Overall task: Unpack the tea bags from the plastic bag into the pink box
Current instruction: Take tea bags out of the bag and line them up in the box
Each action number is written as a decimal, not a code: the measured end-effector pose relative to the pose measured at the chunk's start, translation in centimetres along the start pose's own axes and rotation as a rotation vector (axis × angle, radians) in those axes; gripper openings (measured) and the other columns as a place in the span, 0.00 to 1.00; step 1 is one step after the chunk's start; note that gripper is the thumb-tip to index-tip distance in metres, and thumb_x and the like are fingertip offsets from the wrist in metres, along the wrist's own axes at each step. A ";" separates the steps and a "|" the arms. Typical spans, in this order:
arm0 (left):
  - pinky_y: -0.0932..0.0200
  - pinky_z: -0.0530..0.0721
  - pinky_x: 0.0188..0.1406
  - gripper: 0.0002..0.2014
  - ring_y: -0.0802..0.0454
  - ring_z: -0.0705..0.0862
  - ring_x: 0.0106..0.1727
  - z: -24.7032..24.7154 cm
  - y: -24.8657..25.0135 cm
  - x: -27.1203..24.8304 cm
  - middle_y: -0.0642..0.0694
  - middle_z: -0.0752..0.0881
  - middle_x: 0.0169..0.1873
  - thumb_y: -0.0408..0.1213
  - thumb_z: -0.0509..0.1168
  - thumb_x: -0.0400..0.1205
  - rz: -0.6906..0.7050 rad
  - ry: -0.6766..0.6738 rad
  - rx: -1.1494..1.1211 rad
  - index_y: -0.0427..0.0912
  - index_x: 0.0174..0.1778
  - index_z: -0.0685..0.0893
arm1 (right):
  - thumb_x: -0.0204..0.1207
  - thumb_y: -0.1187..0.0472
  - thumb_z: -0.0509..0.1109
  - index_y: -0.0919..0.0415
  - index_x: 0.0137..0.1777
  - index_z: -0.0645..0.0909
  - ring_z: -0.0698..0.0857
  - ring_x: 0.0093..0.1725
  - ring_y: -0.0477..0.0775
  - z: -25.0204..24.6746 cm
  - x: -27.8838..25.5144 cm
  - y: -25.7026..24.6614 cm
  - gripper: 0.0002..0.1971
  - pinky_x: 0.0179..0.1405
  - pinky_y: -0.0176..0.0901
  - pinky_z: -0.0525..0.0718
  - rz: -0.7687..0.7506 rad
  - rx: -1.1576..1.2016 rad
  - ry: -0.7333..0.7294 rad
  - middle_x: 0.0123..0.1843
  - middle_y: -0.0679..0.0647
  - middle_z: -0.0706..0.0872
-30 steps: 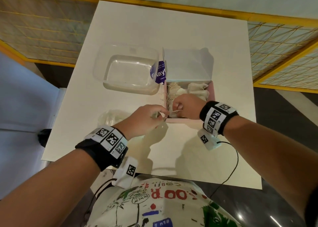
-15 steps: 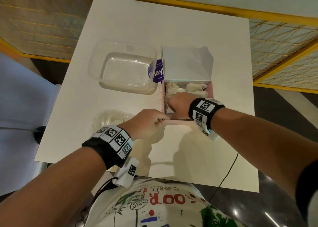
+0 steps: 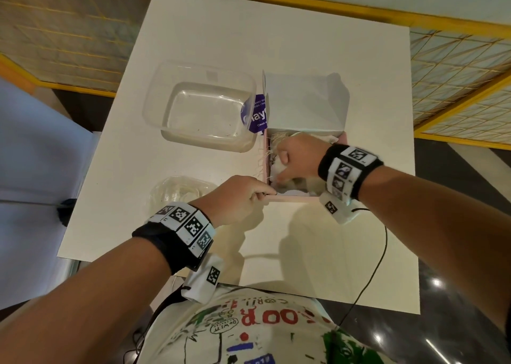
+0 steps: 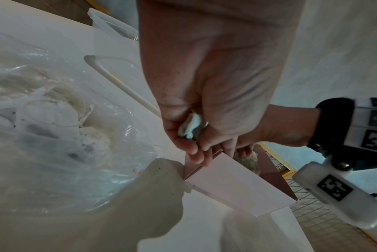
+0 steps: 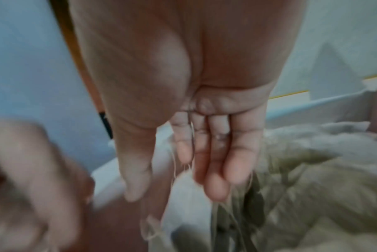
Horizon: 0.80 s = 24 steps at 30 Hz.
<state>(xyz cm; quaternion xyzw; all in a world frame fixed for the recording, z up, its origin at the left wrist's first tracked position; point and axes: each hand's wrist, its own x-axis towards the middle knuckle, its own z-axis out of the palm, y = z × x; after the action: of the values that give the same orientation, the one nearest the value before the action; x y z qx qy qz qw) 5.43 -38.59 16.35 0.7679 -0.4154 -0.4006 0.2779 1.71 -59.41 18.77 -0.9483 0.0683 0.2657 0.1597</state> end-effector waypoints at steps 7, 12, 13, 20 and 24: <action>0.83 0.71 0.43 0.26 0.73 0.78 0.41 0.1 -0.1 0.1 0.46 0.88 0.55 0.20 0.53 0.85 -0.012 -0.007 0.001 0.43 0.70 0.87 | 0.76 0.67 0.67 0.62 0.62 0.77 0.81 0.39 0.58 -1.0 -0.8 3.9 0.14 0.32 0.43 0.75 0.179 -0.160 0.128 0.43 0.57 0.79; 0.82 0.71 0.42 0.25 0.72 0.79 0.41 0.1 -0.3 0.1 0.46 0.88 0.55 0.20 0.54 0.85 0.000 0.000 0.006 0.43 0.70 0.88 | 0.79 0.69 0.63 0.55 0.66 0.82 0.86 0.44 0.62 -0.1 0.3 3.3 0.18 0.43 0.52 0.87 0.172 -0.378 0.046 0.44 0.56 0.80; 0.83 0.70 0.42 0.25 0.72 0.79 0.41 0.2 -0.4 0.2 0.46 0.88 0.53 0.20 0.54 0.84 0.004 0.003 0.005 0.43 0.70 0.88 | 0.79 0.68 0.63 0.51 0.65 0.83 0.86 0.42 0.62 -0.1 0.6 3.1 0.19 0.41 0.52 0.87 0.156 -0.383 0.045 0.42 0.55 0.80; 0.81 0.71 0.40 0.25 0.71 0.79 0.40 0.4 -0.5 -0.1 0.46 0.88 0.53 0.20 0.54 0.84 0.000 0.020 -0.009 0.43 0.69 0.88 | 0.79 0.65 0.64 0.57 0.44 0.85 0.84 0.35 0.57 -0.4 1.9 1.8 0.08 0.34 0.45 0.83 0.068 -0.365 0.094 0.38 0.54 0.83; 0.81 0.72 0.43 0.25 0.71 0.79 0.41 0.5 -0.4 0.0 0.45 0.89 0.56 0.21 0.54 0.85 0.000 0.022 -0.008 0.44 0.70 0.87 | 0.79 0.64 0.67 0.58 0.41 0.83 0.82 0.34 0.54 0.0 2.3 0.7 0.06 0.33 0.43 0.80 0.047 -0.365 0.037 0.37 0.53 0.82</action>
<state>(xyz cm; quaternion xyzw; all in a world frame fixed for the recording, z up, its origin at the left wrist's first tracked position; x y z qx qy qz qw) 5.12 -38.42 15.82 0.7712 -0.4107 -0.3938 0.2855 3.52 -60.14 17.36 -0.9644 0.0438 0.2597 -0.0224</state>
